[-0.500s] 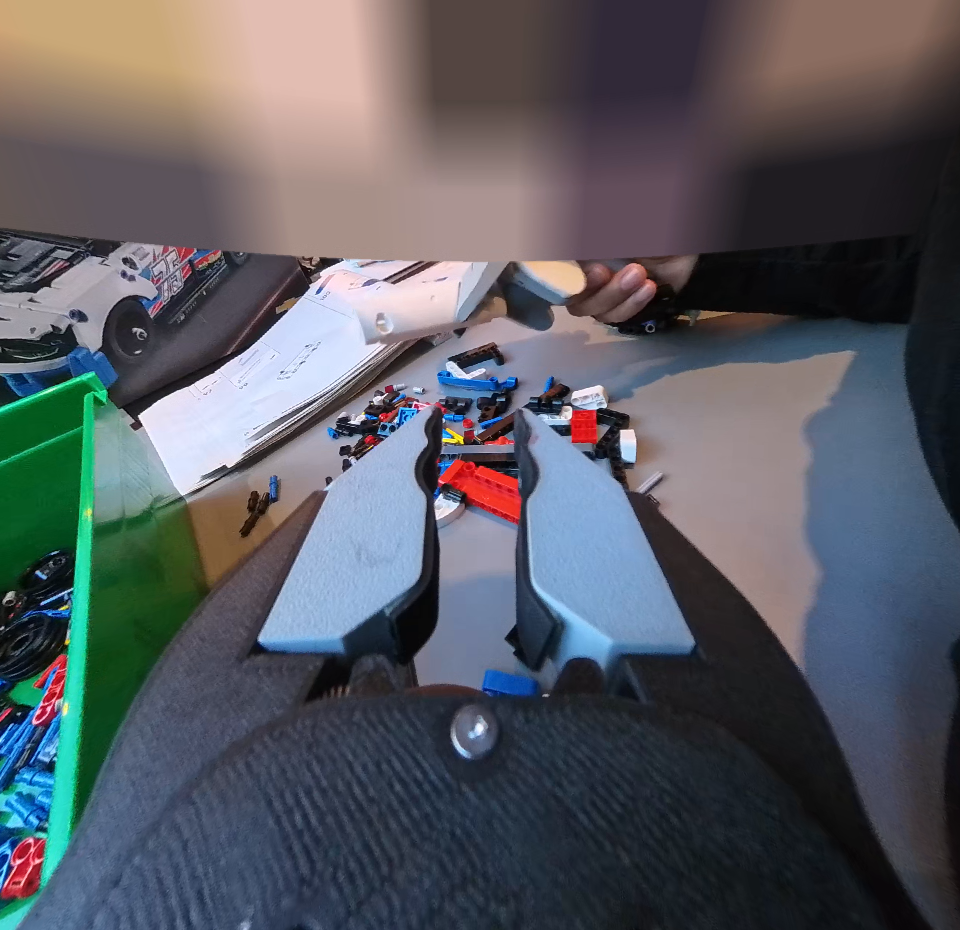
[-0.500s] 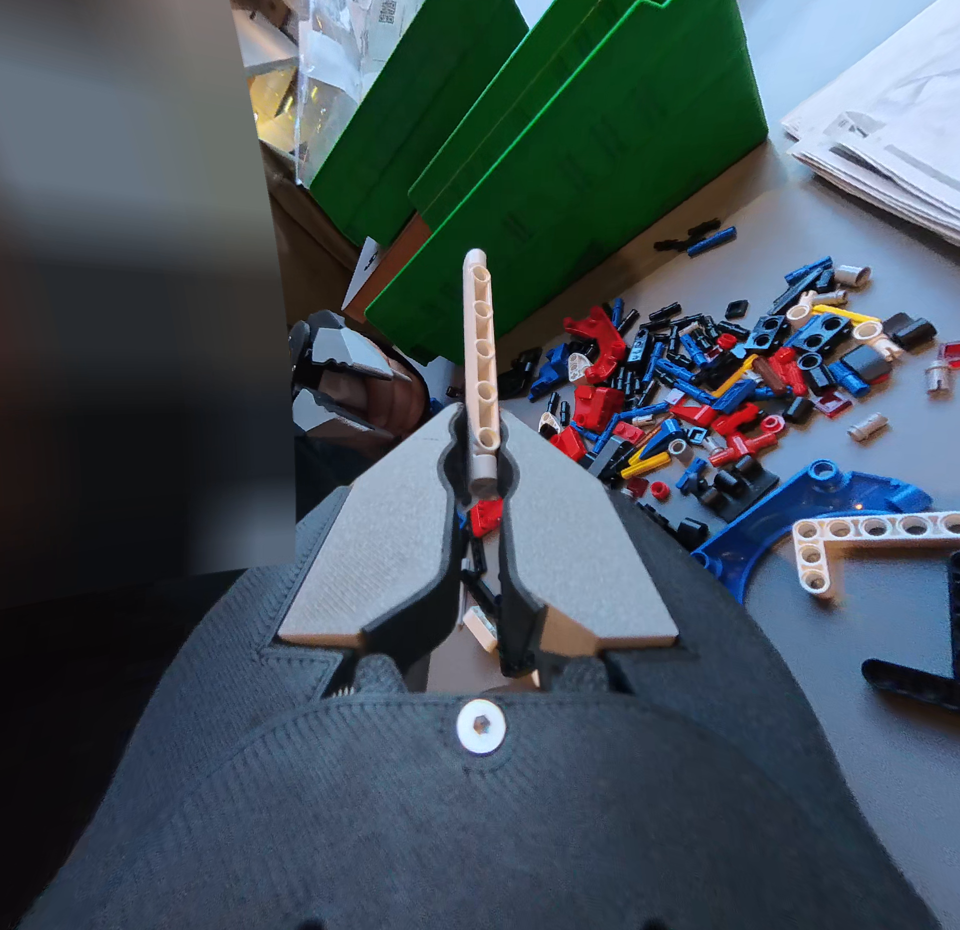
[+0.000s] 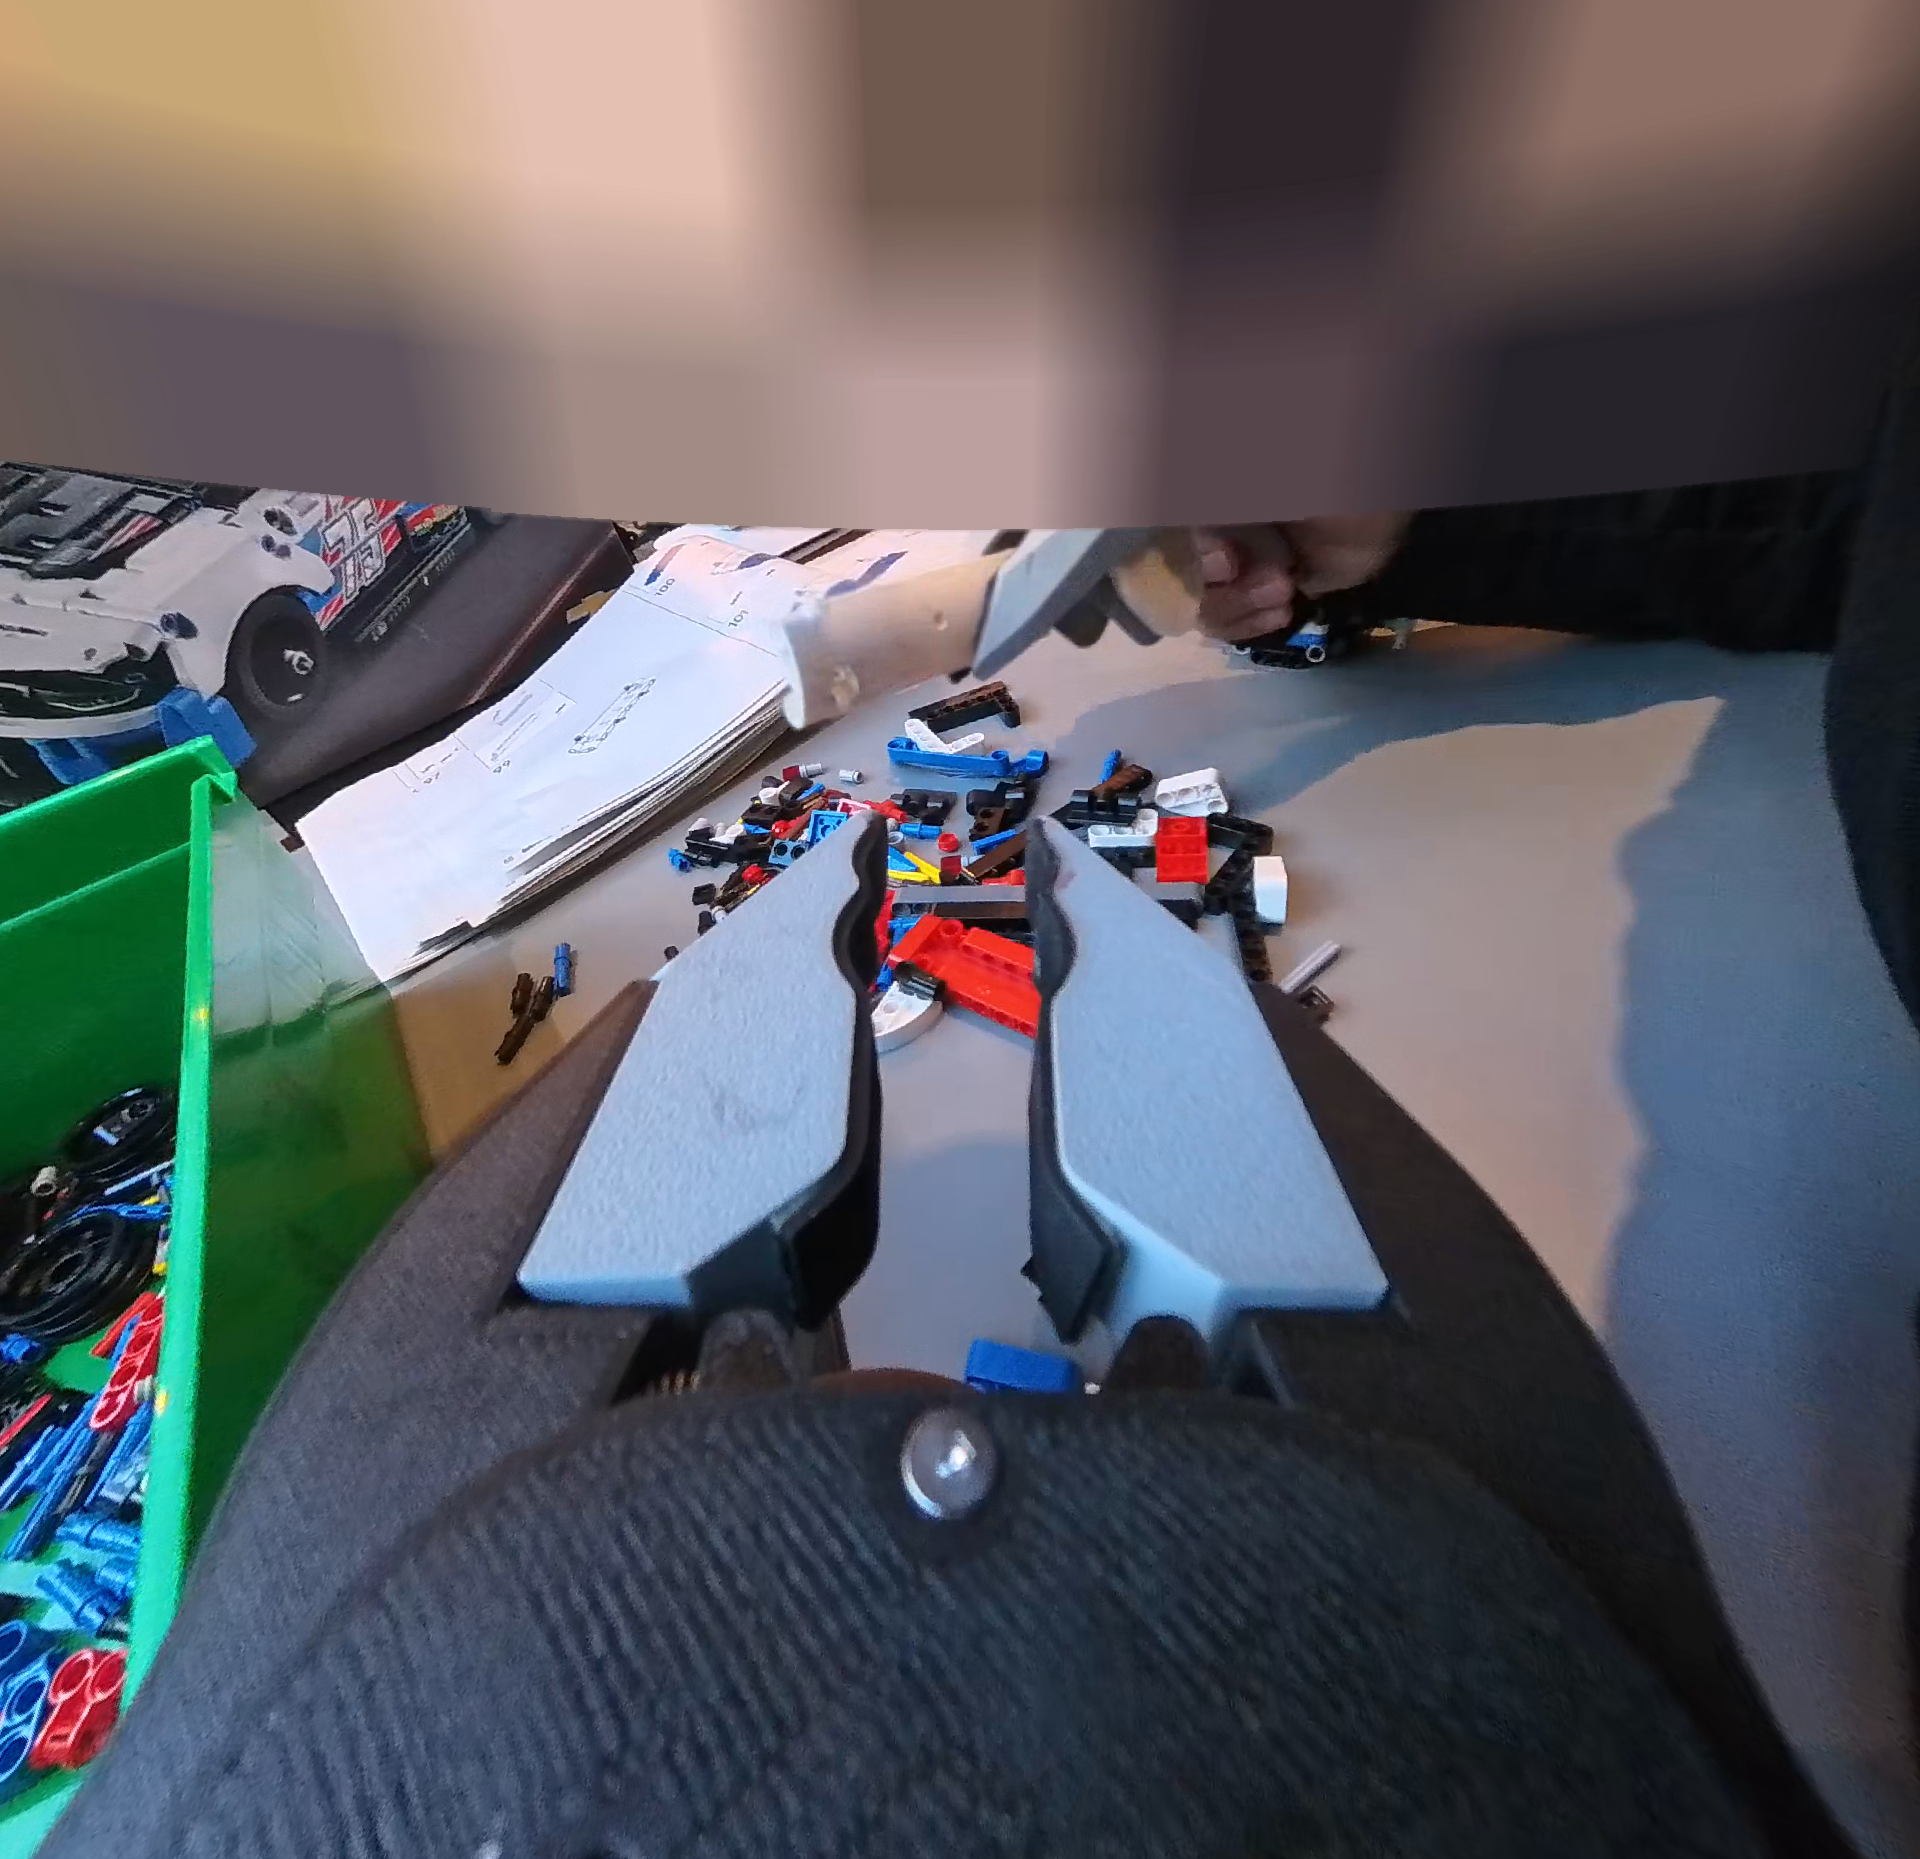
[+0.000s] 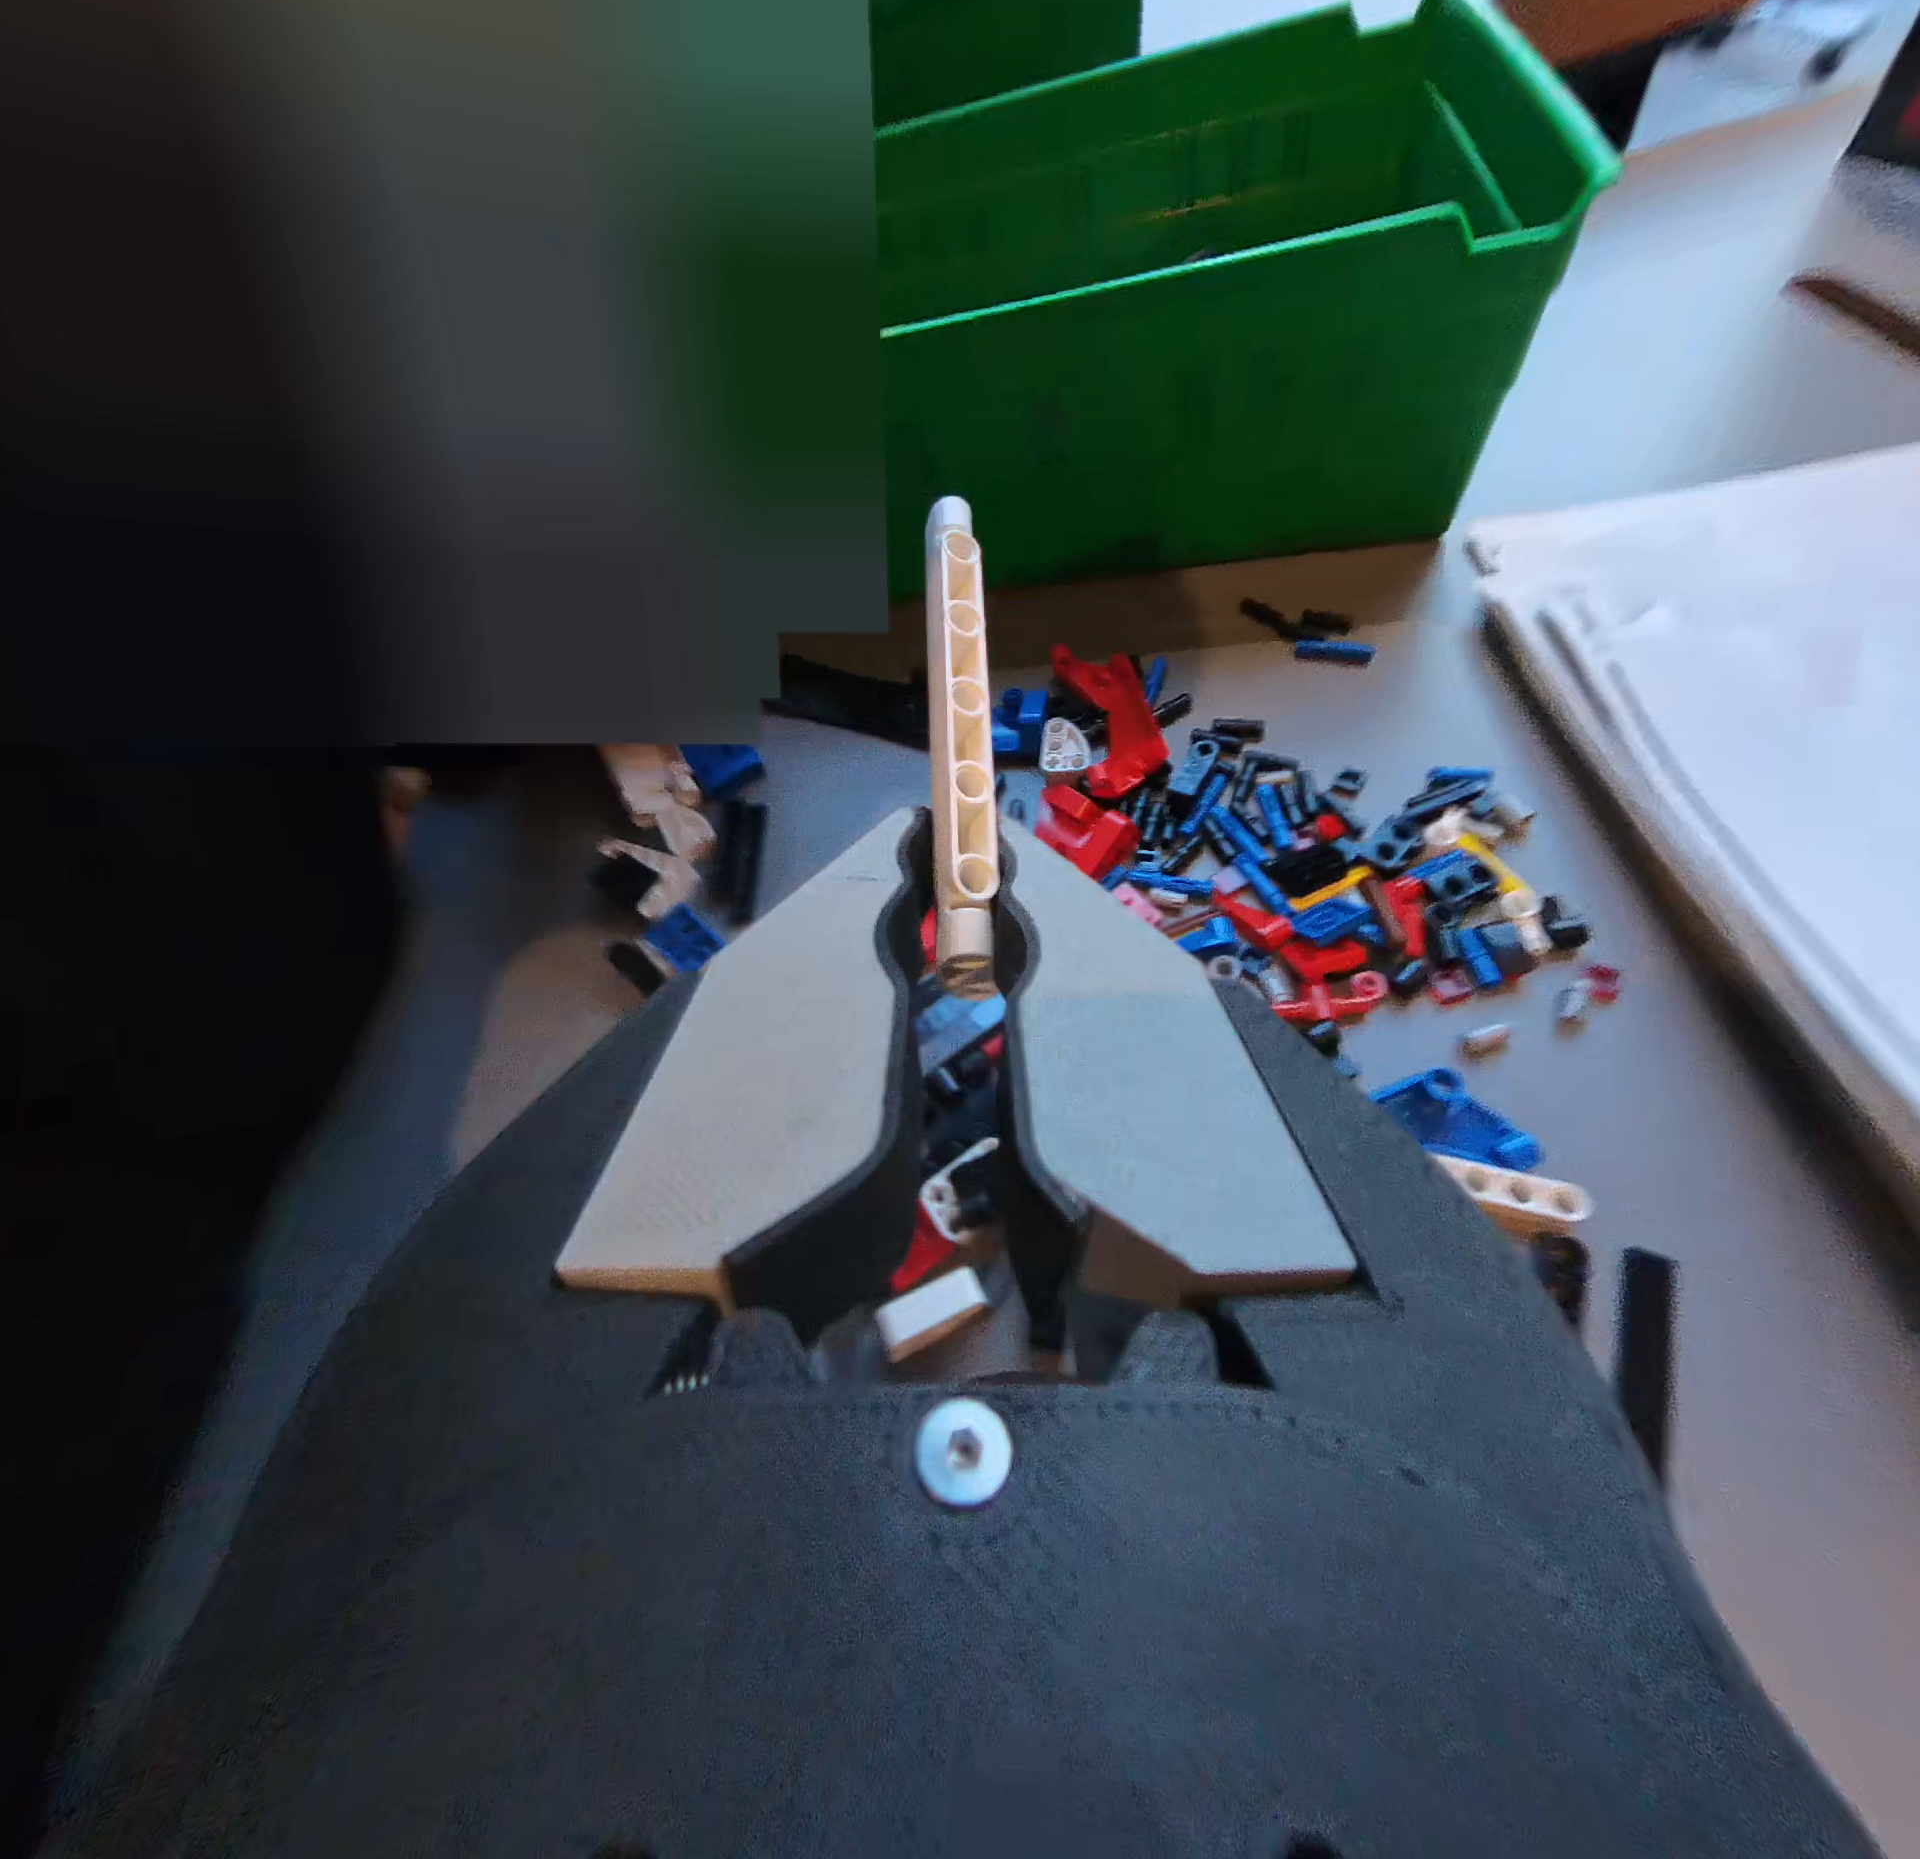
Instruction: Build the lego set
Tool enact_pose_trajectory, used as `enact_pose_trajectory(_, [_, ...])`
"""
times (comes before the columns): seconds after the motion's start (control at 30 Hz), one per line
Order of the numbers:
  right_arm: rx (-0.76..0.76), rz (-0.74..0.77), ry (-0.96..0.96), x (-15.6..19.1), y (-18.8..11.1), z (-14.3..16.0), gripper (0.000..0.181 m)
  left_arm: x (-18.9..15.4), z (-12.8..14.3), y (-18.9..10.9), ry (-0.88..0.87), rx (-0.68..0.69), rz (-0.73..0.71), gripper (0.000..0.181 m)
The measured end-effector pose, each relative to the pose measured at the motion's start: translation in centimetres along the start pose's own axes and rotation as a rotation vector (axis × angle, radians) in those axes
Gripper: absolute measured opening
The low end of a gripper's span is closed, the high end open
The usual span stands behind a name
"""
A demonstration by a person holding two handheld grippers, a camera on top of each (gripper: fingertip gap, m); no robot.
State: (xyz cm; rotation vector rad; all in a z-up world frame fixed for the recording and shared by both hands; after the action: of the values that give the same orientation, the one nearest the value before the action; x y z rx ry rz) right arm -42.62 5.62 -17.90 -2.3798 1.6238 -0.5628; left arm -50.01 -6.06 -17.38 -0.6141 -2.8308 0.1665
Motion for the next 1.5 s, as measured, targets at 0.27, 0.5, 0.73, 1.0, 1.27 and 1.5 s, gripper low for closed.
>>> enact_pose_trajectory(0.27, [0.101, 0.104, -0.296, 0.7, 0.4, 1.1, 0.006, -0.1, 0.0, 0.0, 0.013, 0.005, 0.000, 0.023])
enact_pose_trajectory(0.5, [0.182, 0.244, -0.384, 1.5, -1.6, 2.0, 0.006, -0.4, 0.0, 0.2, 0.040, 0.015, -0.002, 0.022])
enact_pose_trajectory(0.73, [0.296, 0.233, -0.370, 7.5, -5.4, 5.6, 0.006, -1.4, 0.2, 0.5, 0.104, 0.049, 0.013, 0.022])
enact_pose_trajectory(1.0, [0.583, 0.331, -0.575, 10.6, -7.8, 12.7, 0.020, -2.4, -0.2, 0.3, 0.227, 0.046, -0.012, 0.021])
enact_pose_trajectory(1.27, [0.579, 0.660, -0.513, 8.7, -12.3, 12.5, 0.021, -2.5, -1.2, 0.5, 0.186, 0.024, -0.016, 0.021])
enact_pose_trajectory(1.5, [0.275, 0.634, -0.186, 4.8, -11.1, 4.2, 0.029, -2.3, -0.6, 1.3, 0.171, 0.098, -0.044, 0.023])
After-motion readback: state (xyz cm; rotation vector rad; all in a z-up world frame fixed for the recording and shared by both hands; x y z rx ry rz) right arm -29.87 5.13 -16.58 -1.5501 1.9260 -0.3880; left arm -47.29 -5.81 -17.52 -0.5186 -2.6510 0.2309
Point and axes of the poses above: each gripper's, where its closed fingertips meet, y out along the fingers, z out of its underside, x = y × z across the jaws, the point moved 4 cm from there along -y, back along the fingers, and after that the axes turned 1 degree about y, right-handed, at the moved point
